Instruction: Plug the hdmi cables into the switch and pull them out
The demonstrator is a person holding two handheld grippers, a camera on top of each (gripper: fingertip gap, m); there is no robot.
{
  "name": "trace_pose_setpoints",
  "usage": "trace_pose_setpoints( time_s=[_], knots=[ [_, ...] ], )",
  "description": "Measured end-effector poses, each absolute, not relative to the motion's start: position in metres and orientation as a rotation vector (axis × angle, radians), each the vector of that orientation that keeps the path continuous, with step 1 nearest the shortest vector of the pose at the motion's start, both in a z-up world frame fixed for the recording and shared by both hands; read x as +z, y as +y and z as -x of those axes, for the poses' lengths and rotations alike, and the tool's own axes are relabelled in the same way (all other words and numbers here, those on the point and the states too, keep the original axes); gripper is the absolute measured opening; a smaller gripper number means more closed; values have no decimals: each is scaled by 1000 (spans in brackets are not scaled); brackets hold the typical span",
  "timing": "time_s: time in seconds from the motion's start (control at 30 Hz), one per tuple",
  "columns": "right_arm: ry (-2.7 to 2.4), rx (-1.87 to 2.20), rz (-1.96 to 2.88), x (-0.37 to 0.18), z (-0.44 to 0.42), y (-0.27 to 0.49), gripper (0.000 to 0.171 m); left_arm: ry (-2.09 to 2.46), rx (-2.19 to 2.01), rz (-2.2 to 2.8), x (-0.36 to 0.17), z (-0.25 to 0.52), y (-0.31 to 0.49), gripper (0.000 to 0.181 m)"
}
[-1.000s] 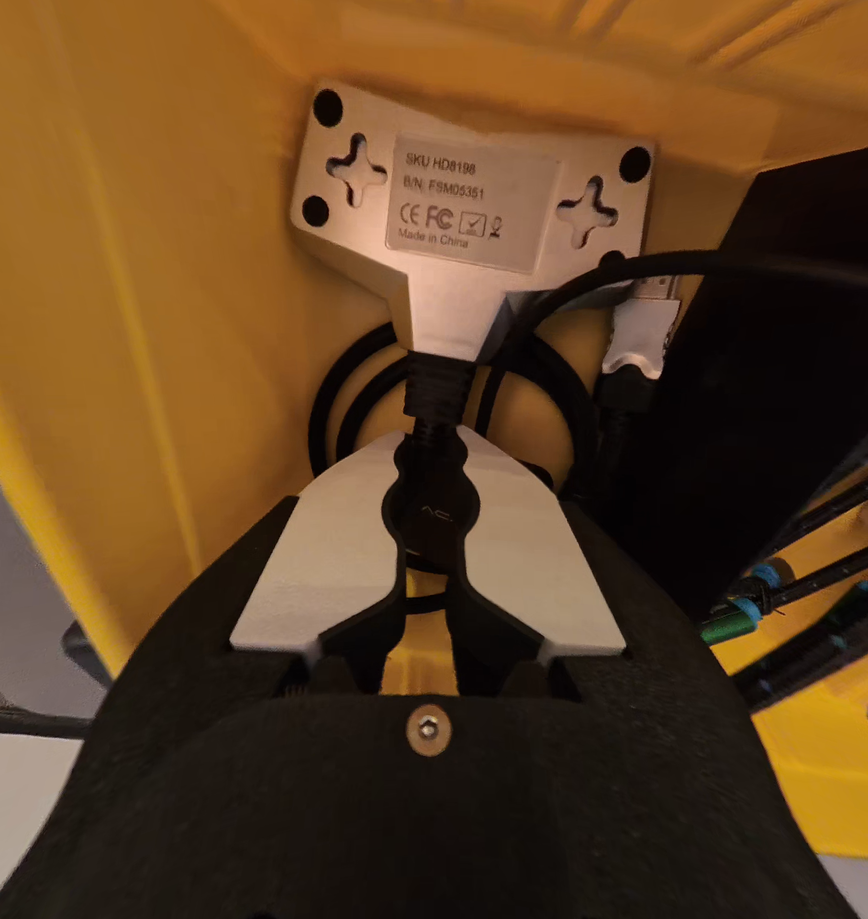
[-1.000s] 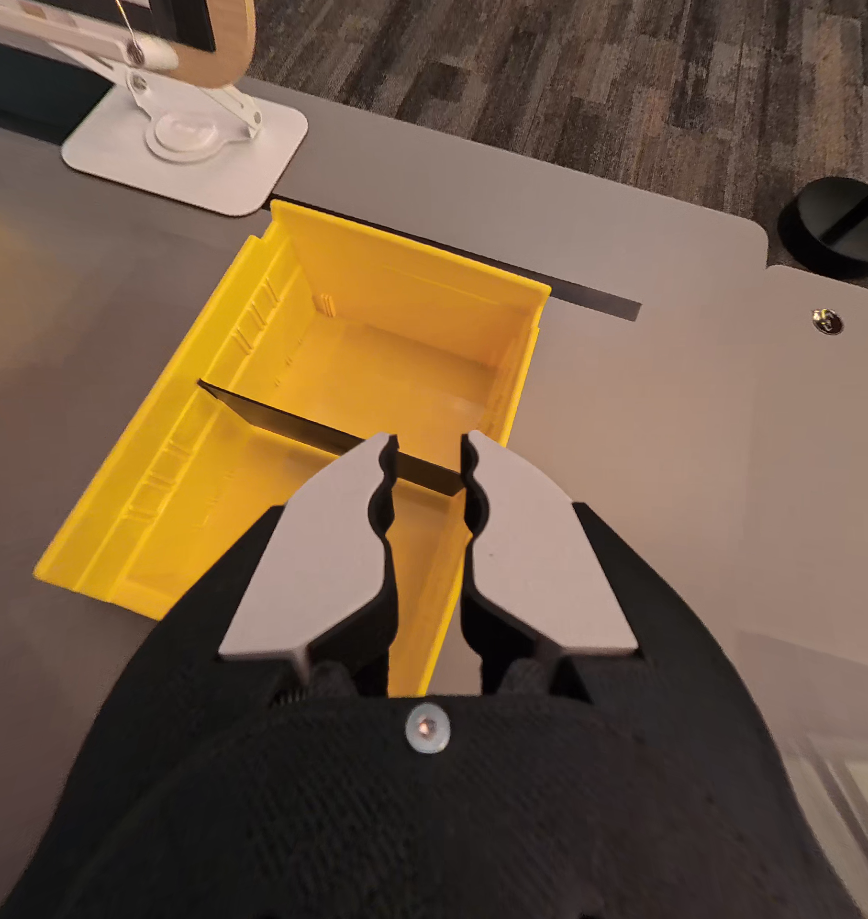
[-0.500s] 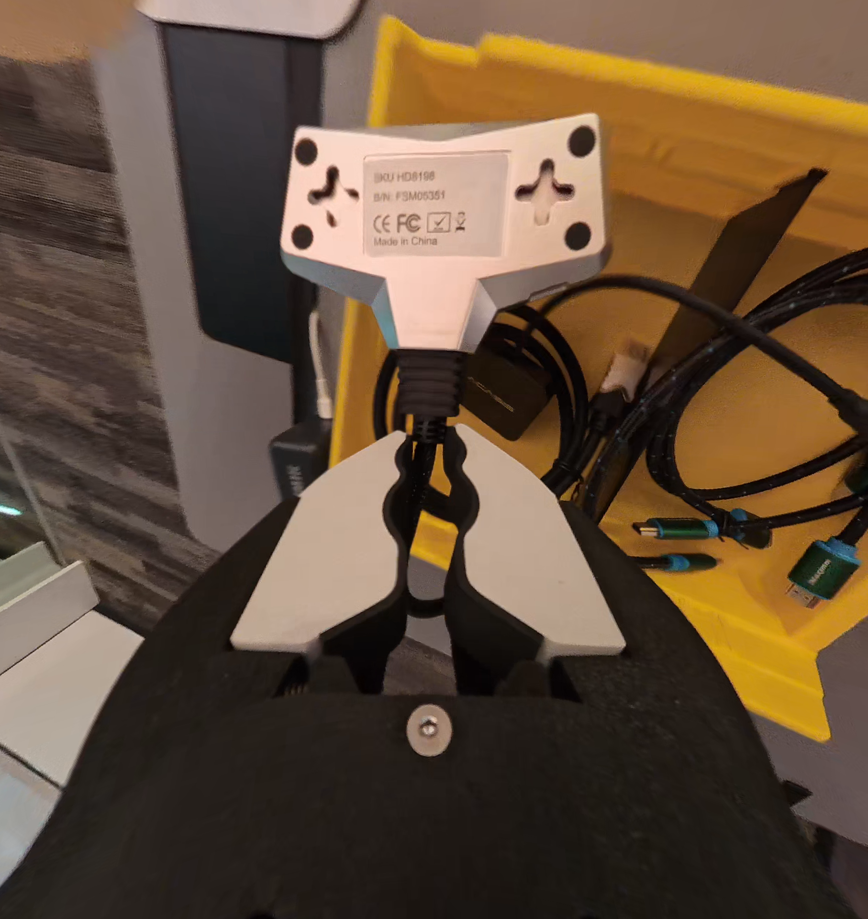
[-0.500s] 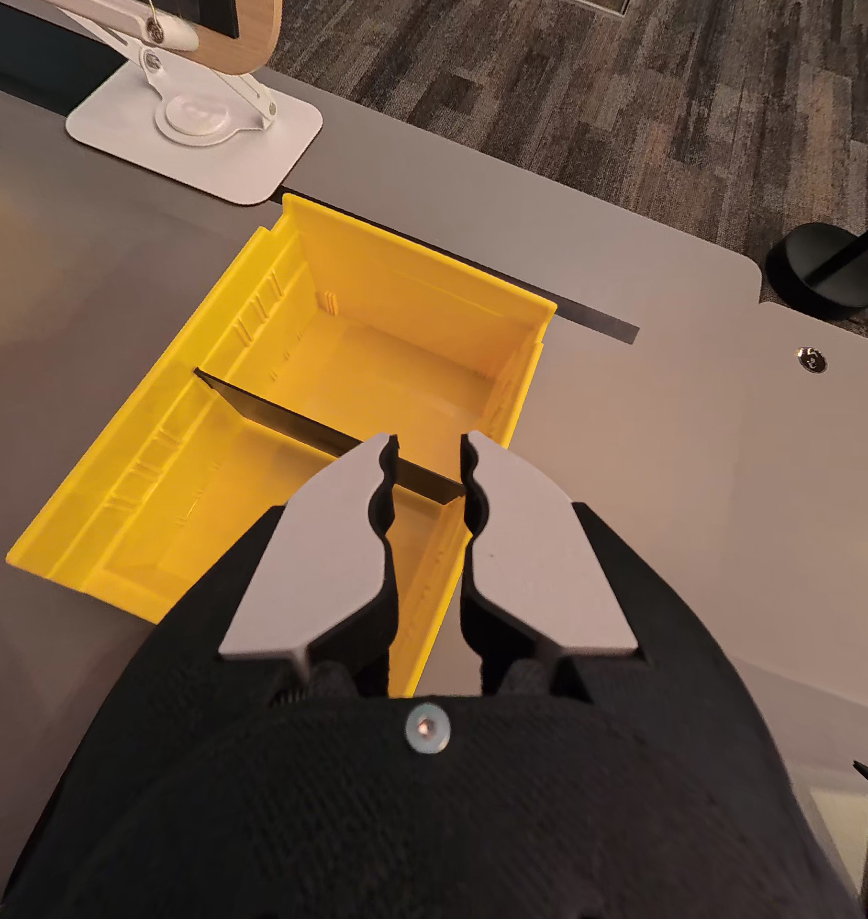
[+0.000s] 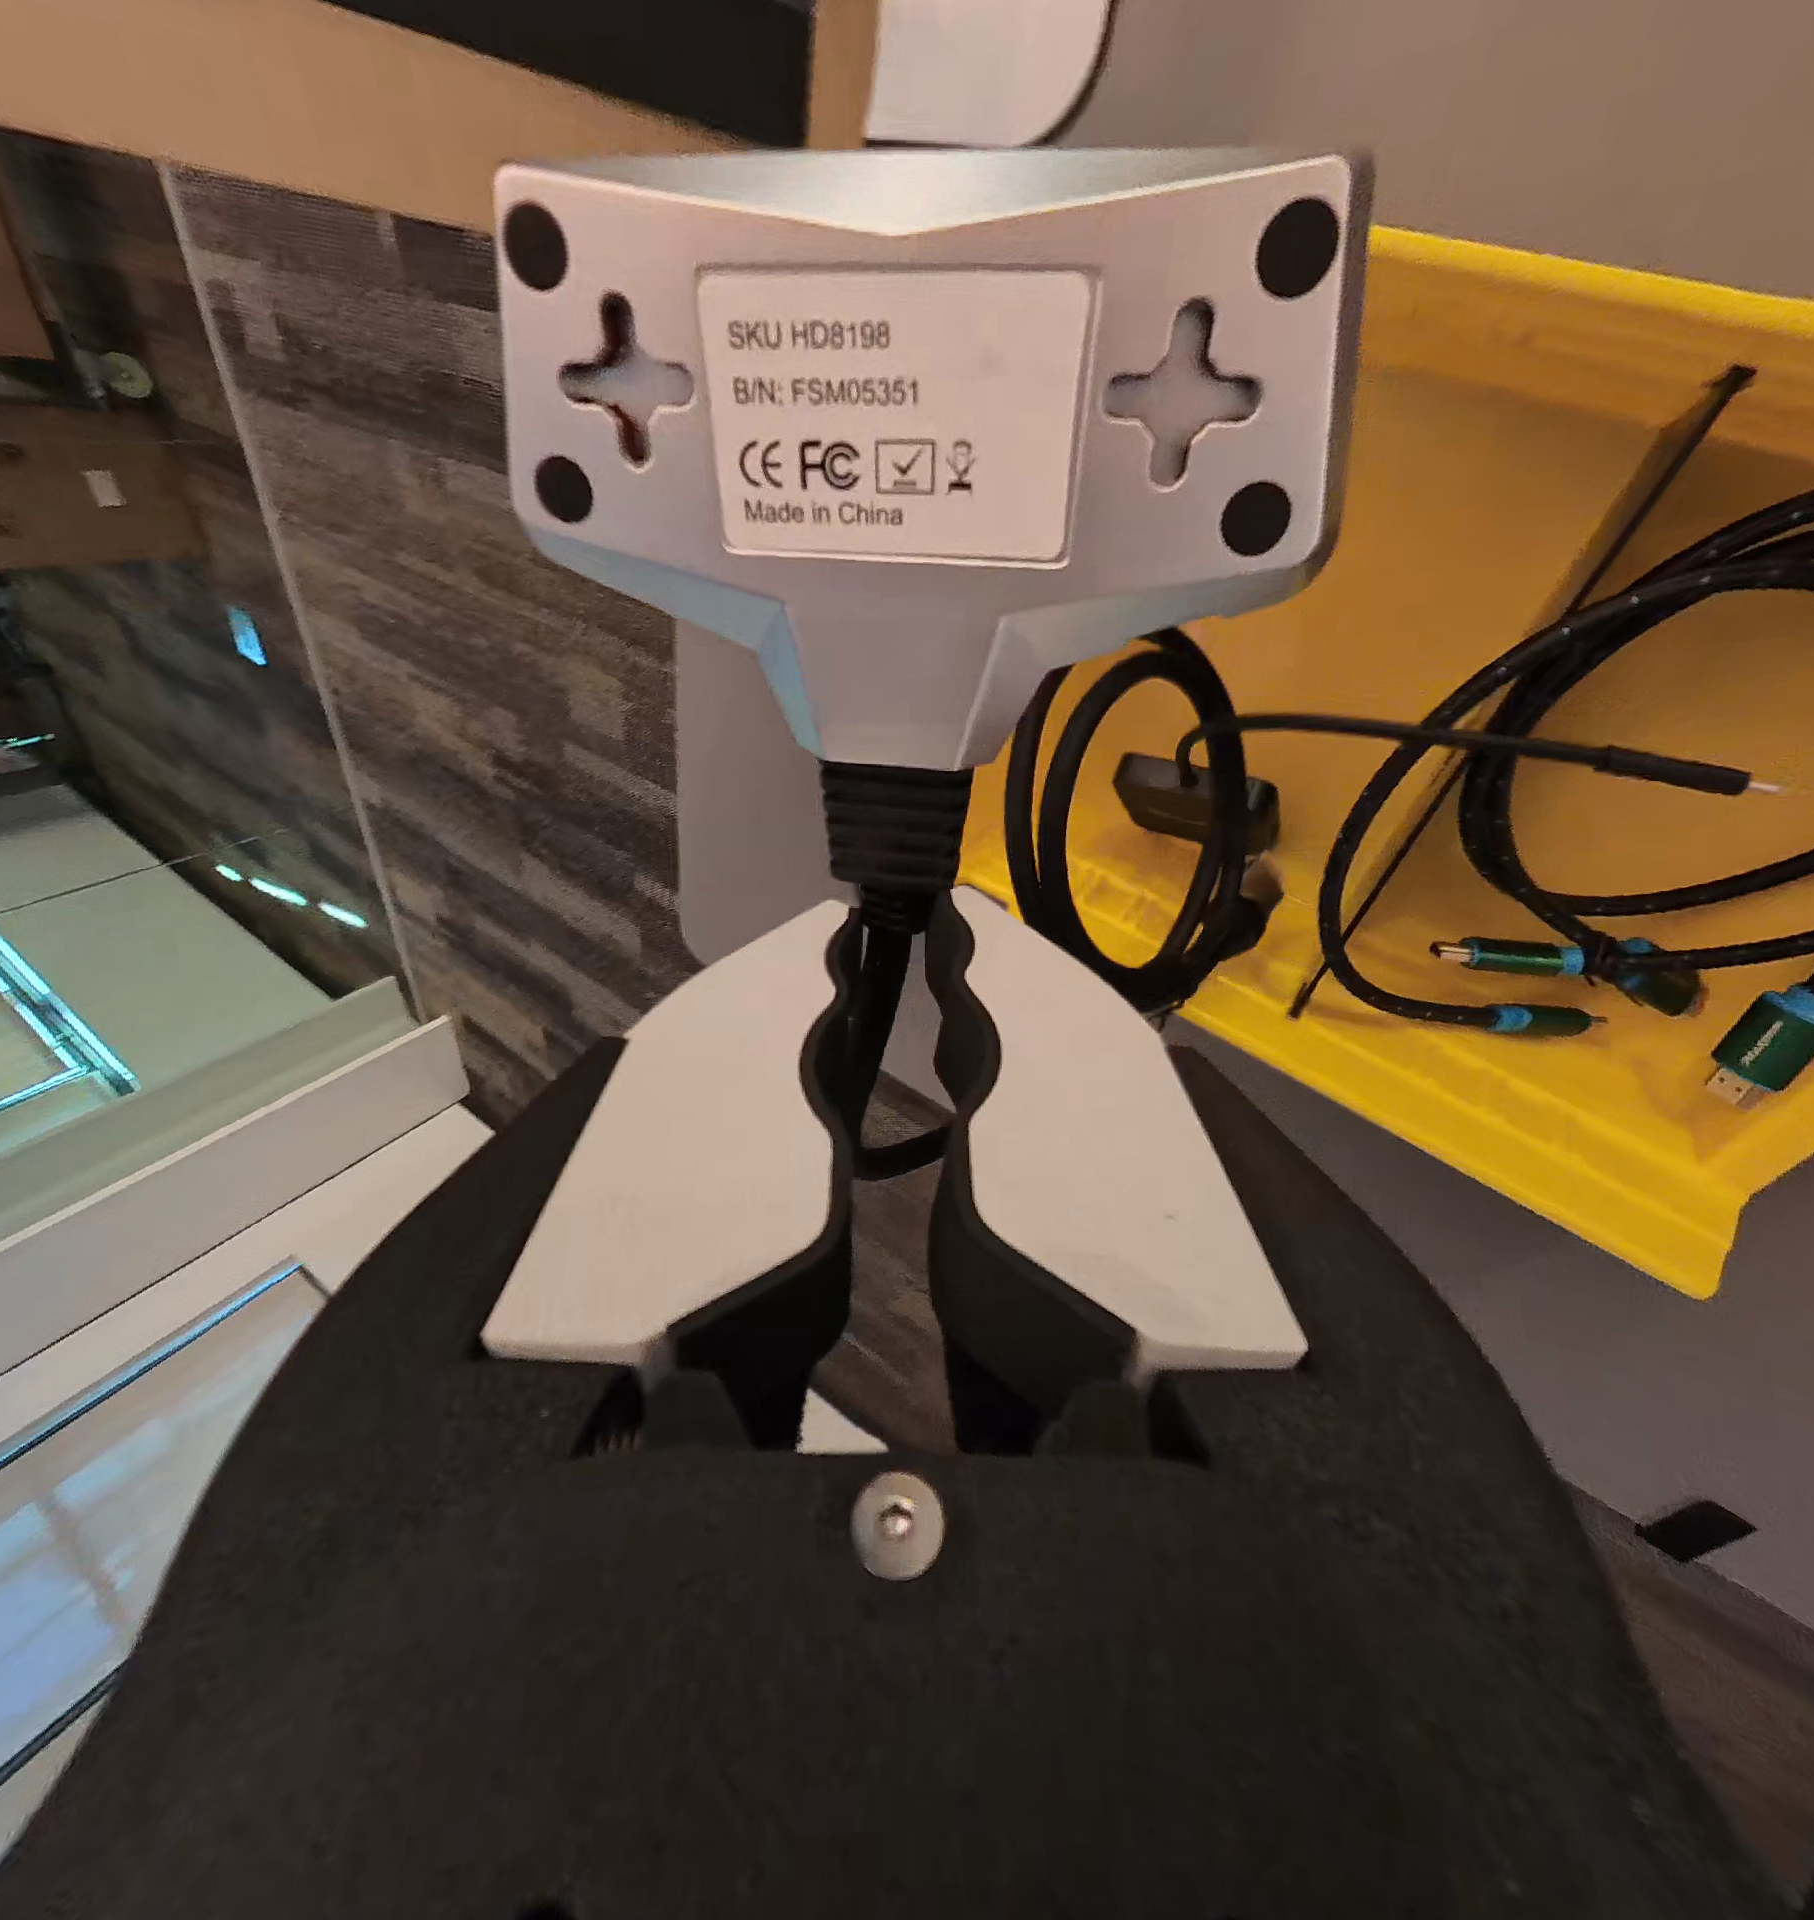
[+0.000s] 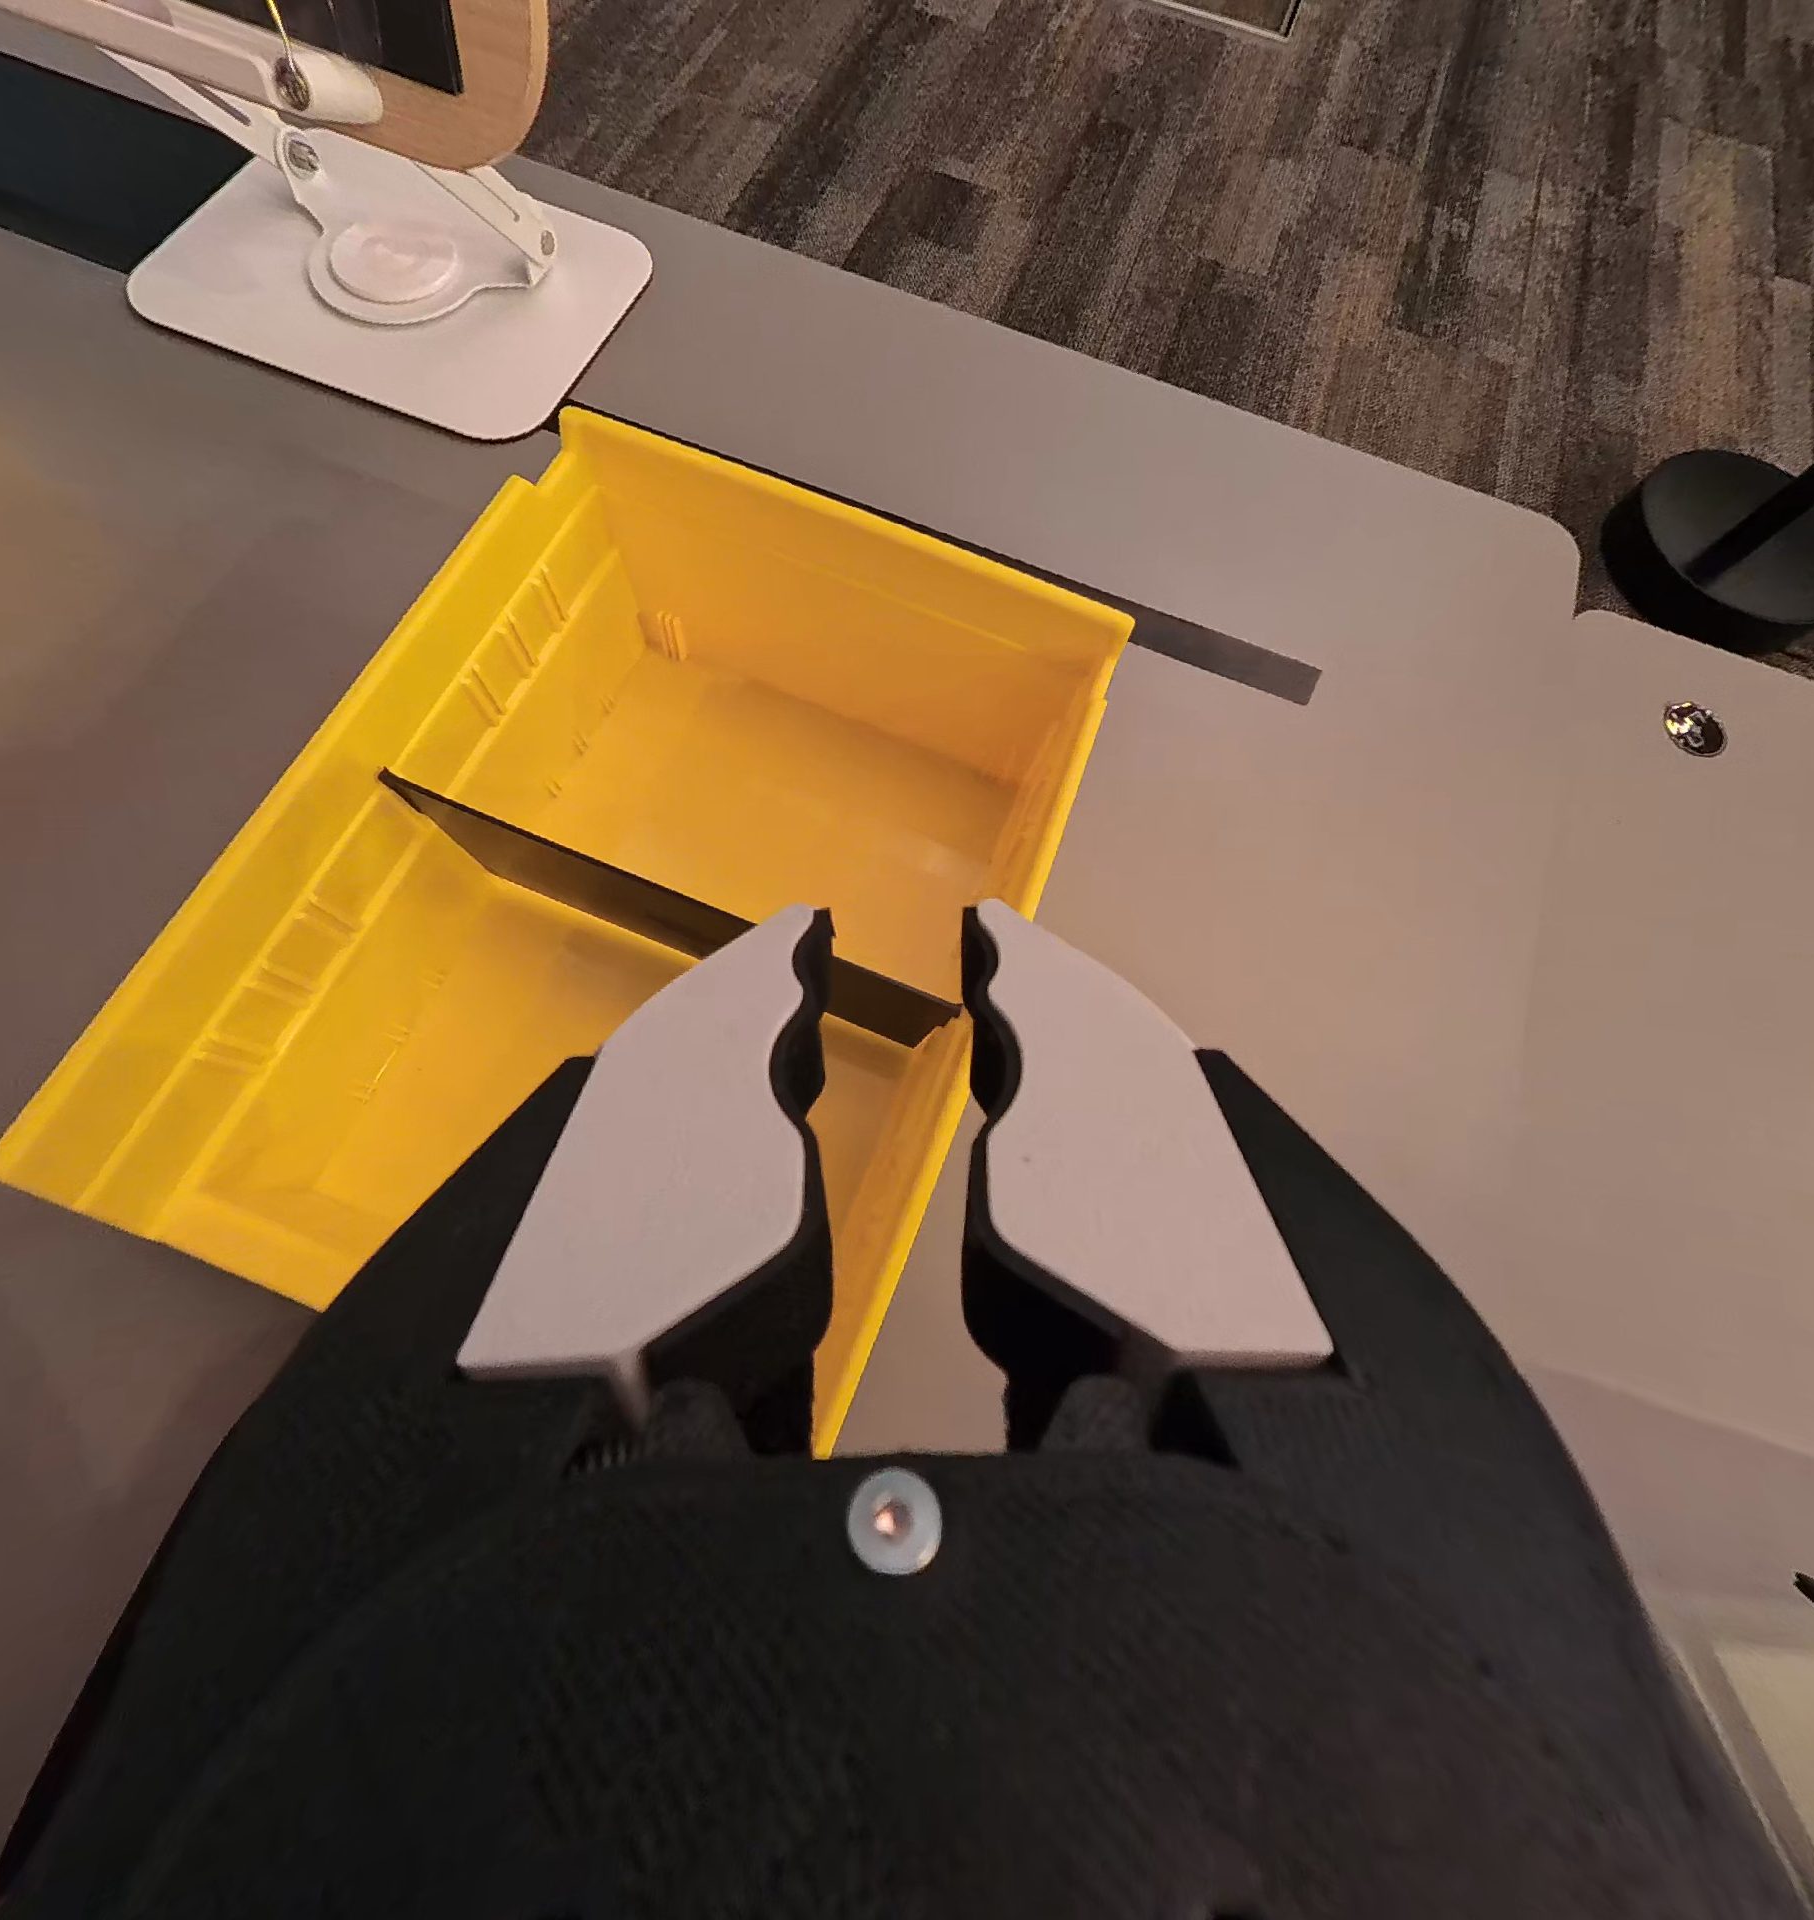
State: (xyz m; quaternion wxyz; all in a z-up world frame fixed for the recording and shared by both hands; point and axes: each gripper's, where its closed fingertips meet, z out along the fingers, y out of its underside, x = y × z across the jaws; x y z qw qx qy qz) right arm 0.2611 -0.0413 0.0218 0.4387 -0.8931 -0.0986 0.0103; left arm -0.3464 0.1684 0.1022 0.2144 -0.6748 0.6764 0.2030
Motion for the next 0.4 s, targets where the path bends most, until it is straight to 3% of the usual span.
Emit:
trace_pose_setpoints(
  time_s=[0.03,0.4],
  knots=[
    [-244,27,2218,22,-261,-41,25,1864,584,1858,109,346,169,12],
    [-300,34,2171,32,-245,-32,24,1789,598,1821,133,338,168,11]
  ],
)
